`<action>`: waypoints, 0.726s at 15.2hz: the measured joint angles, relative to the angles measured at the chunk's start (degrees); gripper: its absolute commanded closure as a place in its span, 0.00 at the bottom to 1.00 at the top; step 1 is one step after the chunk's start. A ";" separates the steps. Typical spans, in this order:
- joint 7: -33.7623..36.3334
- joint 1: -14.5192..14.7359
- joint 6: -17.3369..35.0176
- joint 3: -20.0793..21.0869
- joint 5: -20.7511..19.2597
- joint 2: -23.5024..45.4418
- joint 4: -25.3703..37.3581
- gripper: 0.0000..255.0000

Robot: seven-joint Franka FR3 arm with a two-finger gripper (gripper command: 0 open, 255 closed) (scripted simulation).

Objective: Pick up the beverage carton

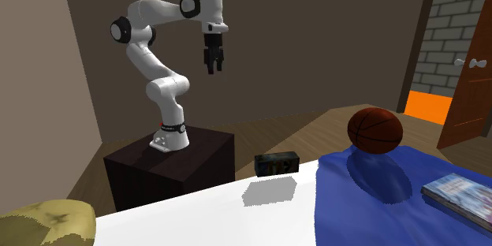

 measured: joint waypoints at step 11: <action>-6.56 1.81 16.61 -3.14 -1.08 15.95 -1.02 0.00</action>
